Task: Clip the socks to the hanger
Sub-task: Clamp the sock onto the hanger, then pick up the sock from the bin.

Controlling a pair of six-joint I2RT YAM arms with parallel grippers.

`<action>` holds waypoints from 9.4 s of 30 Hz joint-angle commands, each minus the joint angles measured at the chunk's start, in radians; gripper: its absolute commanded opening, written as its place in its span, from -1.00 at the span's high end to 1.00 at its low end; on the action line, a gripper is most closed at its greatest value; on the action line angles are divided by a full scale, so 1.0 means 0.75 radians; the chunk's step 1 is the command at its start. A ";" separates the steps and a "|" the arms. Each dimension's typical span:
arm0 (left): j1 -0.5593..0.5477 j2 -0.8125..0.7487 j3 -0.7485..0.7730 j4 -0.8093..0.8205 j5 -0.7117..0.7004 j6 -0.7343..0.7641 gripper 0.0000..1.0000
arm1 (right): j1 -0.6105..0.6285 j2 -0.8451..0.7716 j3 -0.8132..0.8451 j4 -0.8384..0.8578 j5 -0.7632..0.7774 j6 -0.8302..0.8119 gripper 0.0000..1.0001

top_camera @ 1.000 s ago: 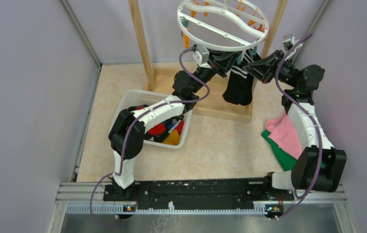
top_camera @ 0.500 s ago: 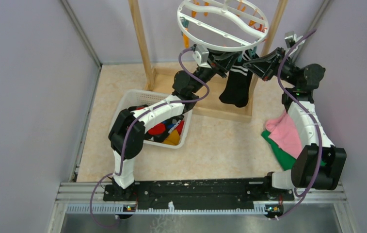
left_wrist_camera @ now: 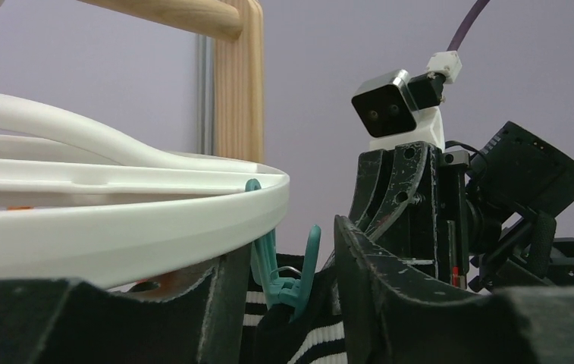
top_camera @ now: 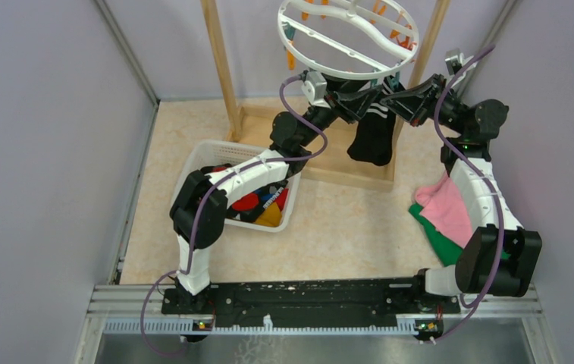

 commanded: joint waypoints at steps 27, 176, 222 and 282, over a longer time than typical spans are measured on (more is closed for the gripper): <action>0.029 -0.835 -0.712 -0.823 -0.045 0.086 -0.96 | -0.071 -0.420 -0.014 -1.134 0.090 -0.985 -0.49; 0.937 -1.360 -0.992 -1.713 0.403 0.462 1.00 | 0.082 -0.671 -0.408 -1.423 0.000 -1.397 -0.97; 0.006 -1.239 -1.052 -0.542 0.176 0.087 1.00 | 0.657 -0.583 -0.482 -0.828 0.201 -0.921 -0.97; 0.100 -1.221 -1.086 -0.316 0.984 0.310 1.00 | 0.854 -0.562 -0.442 -0.170 0.003 -0.361 -0.97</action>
